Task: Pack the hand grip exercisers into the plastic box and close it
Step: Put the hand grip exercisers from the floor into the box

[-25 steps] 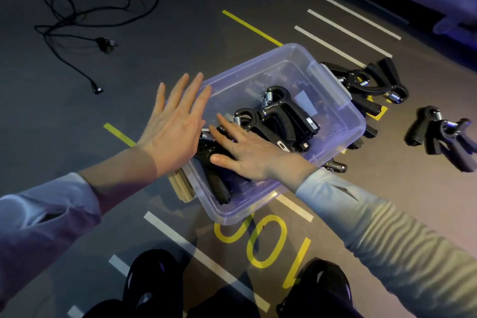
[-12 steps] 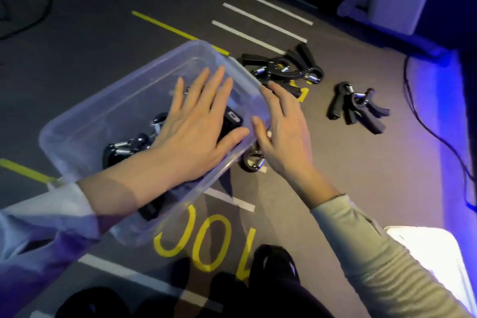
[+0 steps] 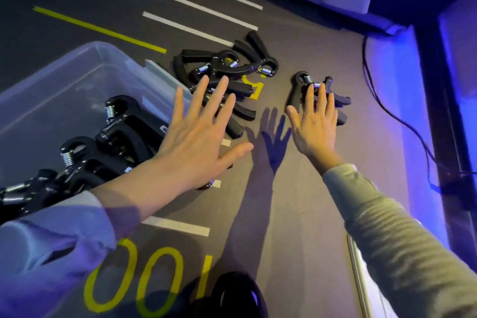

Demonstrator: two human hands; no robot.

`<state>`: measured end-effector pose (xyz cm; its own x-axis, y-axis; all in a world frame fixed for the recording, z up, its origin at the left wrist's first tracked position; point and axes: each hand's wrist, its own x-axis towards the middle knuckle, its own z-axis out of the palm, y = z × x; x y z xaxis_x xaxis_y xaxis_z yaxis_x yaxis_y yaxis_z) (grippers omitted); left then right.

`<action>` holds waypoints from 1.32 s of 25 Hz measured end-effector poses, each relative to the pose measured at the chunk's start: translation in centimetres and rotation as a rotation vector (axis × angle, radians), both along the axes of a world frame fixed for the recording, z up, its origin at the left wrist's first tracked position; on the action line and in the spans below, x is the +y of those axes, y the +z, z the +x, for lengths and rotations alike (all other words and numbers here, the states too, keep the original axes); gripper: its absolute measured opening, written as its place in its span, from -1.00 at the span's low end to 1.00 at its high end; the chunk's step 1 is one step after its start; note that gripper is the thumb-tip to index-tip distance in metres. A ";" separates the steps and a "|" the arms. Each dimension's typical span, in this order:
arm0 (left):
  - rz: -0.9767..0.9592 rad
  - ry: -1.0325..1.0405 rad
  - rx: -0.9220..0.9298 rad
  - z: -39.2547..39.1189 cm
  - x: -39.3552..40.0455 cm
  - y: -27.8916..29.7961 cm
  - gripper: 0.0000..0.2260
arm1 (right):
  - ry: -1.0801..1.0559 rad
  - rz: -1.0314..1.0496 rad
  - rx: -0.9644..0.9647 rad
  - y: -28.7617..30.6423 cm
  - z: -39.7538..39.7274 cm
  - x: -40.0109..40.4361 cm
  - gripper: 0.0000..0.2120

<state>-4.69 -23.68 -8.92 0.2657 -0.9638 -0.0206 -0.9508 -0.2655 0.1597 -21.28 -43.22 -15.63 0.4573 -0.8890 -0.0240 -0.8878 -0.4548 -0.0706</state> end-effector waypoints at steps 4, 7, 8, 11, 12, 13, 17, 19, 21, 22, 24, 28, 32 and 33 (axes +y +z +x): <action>-0.012 0.026 -0.041 0.3 -2.2 -0.8 -0.19 | -0.008 0.131 0.098 -1.3 -1.0 -3.7 -0.31; -0.018 0.017 -0.070 0.3 -3.4 -0.9 -0.20 | -0.016 0.227 0.138 -2.1 -1.0 -5.5 -0.32; -0.013 0.015 -0.078 0.3 -3.5 -0.9 -0.19 | -0.014 0.256 0.145 -2.3 -0.9 -6.0 -0.33; -0.009 0.020 -0.096 0.2 -3.6 -0.9 -0.18 | 0.011 0.344 0.180 -2.9 -0.9 -7.2 -0.36; -0.015 0.026 -0.094 0.2 -3.5 -1.0 -0.18 | 0.020 0.363 0.190 -3.2 -0.9 -7.6 -0.36; -0.022 0.030 -0.086 0.3 -3.5 -1.0 -0.19 | 0.024 0.367 0.191 -3.4 -0.8 -8.1 -0.37; -0.052 0.029 -0.040 0.4 -3.4 -1.1 -0.22 | 0.032 0.312 0.229 -3.9 -0.2 -10.0 -0.41; -0.056 0.027 -0.021 0.4 -3.4 -1.1 -0.23 | 0.081 0.274 0.282 -4.0 -0.1 -10.1 -0.45; -0.059 0.030 -0.016 0.4 -3.5 -1.1 -0.24 | 0.147 0.204 0.240 -4.1 -0.2 -8.9 -0.46; -0.060 0.034 -0.017 0.4 -3.5 -1.1 -0.24 | 0.172 0.160 0.193 -4.0 -0.3 -7.9 -0.49; -0.059 0.039 -0.027 0.4 -3.4 -1.0 -0.24 | 0.188 0.086 0.066 -4.0 -0.6 -5.9 -0.58; -0.047 0.037 -0.046 0.4 -3.1 -1.0 -0.25 | 0.149 0.114 -0.261 -2.0 0.8 -2.1 -0.61; -0.048 0.058 -0.016 0.4 -1.4 -0.9 -0.25 | 0.205 0.050 -0.556 2.9 3.3 1.9 -0.53; -0.040 0.065 0.000 0.4 -0.4 -1.0 -0.24 | 0.263 0.012 -0.624 4.5 4.0 3.1 -0.52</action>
<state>-4.24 -24.13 -9.90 0.3278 -0.9446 0.0179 -0.9317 -0.3200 0.1720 -17.29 -40.12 -11.11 0.5902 -0.7473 0.3054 -0.5385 -0.6463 -0.5406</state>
